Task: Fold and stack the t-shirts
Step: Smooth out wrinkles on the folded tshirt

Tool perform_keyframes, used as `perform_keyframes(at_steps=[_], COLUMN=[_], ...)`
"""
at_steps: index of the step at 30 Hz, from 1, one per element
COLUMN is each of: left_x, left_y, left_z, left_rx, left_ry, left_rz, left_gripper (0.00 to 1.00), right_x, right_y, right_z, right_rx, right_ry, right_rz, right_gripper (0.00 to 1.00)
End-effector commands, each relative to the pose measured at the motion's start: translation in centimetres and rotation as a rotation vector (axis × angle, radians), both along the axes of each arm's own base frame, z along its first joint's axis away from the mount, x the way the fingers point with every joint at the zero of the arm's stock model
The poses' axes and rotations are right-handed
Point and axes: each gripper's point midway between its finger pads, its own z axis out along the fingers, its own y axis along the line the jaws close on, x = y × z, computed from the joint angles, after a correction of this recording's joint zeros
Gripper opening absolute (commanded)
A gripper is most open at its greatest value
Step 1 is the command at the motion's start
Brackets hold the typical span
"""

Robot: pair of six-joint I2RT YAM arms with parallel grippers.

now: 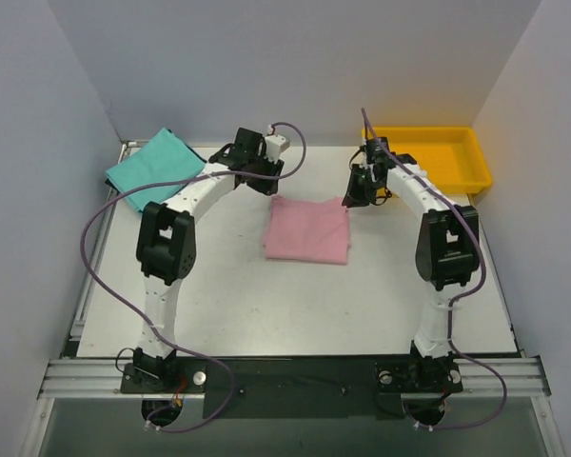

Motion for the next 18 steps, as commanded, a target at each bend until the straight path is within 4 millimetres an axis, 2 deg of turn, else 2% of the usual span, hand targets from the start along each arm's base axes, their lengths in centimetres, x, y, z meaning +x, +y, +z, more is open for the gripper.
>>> perform_keyframes(at_steps=[1, 2, 4, 5, 6, 8, 9, 10, 11, 12, 13, 15, 18], left_x=[-2.9, -4.1, -5.5, -5.5, -5.9, -5.4, -5.1, -4.5, -4.3, -3.6, -3.3, -2.5, -1.6], left_y=[-2.1, -2.8, -3.6, -3.9, -4.0, -4.4, -4.5, -4.5, -4.4, -4.2, -4.0, -3.4, -2.2], left_z=[5.8, 4.8, 3.1, 2.7, 1.6, 0.6, -0.6, -0.7, -2.4, -2.5, -3.9, -5.1, -6.1], left_rx=[-0.207, -0.242, -0.255, -0.262, -0.263, -0.28, -0.272, -0.265, -0.247, -0.234, -0.215, -0.179, -0.134], left_ry=[-0.008, 0.055, 0.108, 0.103, 0.118, 0.118, 0.132, 0.121, 0.149, 0.137, 0.151, 0.152, 0.148], left_rz=[-0.032, -0.051, -0.068, -0.069, -0.07, -0.067, -0.059, -0.044, -0.026, -0.008, 0.006, 0.052, 0.109], left_gripper=[0.42, 0.38, 0.37, 0.37, 0.37, 0.37, 0.37, 0.37, 0.37, 0.37, 0.37, 0.37, 0.36], right_x=[-4.3, -5.9, -7.7, -8.3, -9.2, -10.6, -11.0, -11.7, -11.8, -12.8, -13.0, -14.6, -15.7], right_y=[1.2, 1.6, 1.8, 1.8, 1.8, 1.9, 1.9, 1.7, 1.6, 1.2, 1.1, 0.2, -0.6], right_z=[3.7, 2.8, 1.5, 1.3, 0.0, -1.7, -2.4, -3.4, -3.7, -4.7, -5.1, -6.2, -6.4], right_rx=[-0.007, -0.009, -0.013, -0.009, -0.016, -0.011, -0.007, -0.012, -0.01, -0.022, -0.025, -0.049, -0.061], right_ry=[-0.034, -0.001, 0.046, 0.057, 0.076, 0.108, 0.125, 0.145, 0.147, 0.176, 0.183, 0.222, 0.236], right_rz=[0.099, 0.115, 0.103, 0.093, 0.096, 0.09, 0.08, 0.077, 0.068, 0.063, 0.054, 0.035, 0.016], right_gripper=[0.13, 0.12, 0.1, 0.1, 0.08, 0.05, 0.03, 0.0, 0.0, 0.0, 0.0, 0.0, 0.0])
